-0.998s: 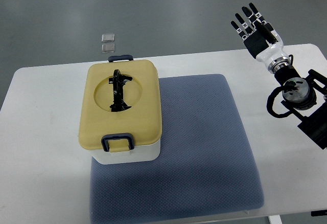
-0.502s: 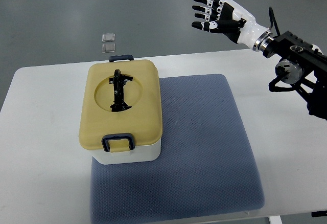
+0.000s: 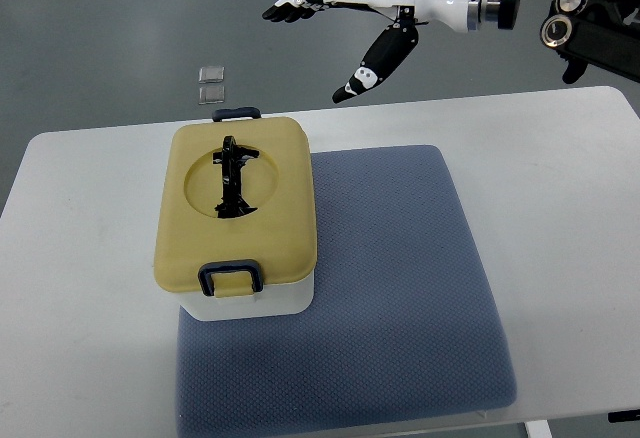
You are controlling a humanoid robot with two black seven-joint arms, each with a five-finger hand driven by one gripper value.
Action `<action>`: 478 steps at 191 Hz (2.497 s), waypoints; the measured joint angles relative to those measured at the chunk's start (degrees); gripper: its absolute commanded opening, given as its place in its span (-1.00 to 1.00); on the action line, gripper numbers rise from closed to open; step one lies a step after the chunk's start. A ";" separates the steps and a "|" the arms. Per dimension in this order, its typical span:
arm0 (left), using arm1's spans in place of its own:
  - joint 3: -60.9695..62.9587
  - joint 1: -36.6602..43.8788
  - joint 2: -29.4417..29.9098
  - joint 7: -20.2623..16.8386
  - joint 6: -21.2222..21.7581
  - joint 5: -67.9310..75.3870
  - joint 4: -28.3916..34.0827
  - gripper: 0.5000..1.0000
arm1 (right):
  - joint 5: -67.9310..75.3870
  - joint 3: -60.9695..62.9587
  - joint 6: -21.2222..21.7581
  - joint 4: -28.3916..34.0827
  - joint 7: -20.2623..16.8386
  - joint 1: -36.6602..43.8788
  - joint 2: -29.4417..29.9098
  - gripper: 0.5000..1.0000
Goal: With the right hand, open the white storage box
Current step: 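Reach the right hand over the box lid toward its black center handle, then lower the right hand and grasp the black handle on the yellow lid, then lift the yellow lid off the box with the right hand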
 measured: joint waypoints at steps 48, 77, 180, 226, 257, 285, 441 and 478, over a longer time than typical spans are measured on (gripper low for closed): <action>-0.04 0.00 0.00 0.04 0.00 -0.18 -0.19 1.00 | -6.01 -3.95 -11.22 -0.59 2.16 -3.27 4.75 0.70; -0.04 0.00 0.00 0.11 0.00 -0.18 -0.20 1.00 | -6.21 -4.00 -14.25 -1.79 2.22 -5.74 7.48 0.69; -0.04 0.00 0.00 0.16 0.00 -0.26 -0.11 1.00 | -6.16 -3.45 -19.25 -10.19 2.23 -10.19 18.66 0.60; -0.04 0.00 0.00 0.20 0.04 -0.27 -0.14 1.00 | -6.09 -3.39 -19.79 -12.06 2.23 -10.81 21.47 0.06; -0.04 0.00 0.00 0.21 0.04 -0.27 -0.14 1.00 | -6.07 -3.24 -20.95 -13.14 2.31 -11.22 23.17 -1.00; -0.04 0.00 0.00 0.21 0.04 -0.27 -0.11 1.00 | -6.08 -3.24 -22.16 -13.26 2.47 -11.27 23.91 -1.00; -0.06 0.26 0.00 0.27 0.09 -0.27 -0.05 1.00 | -5.65 -2.87 -20.03 6.85 7.01 -5.28 -10.65 -1.00; -0.10 0.38 0.00 0.29 0.09 -0.27 0.38 1.00 | -7.70 -3.36 -19.99 6.68 8.19 -12.70 -16.31 -1.00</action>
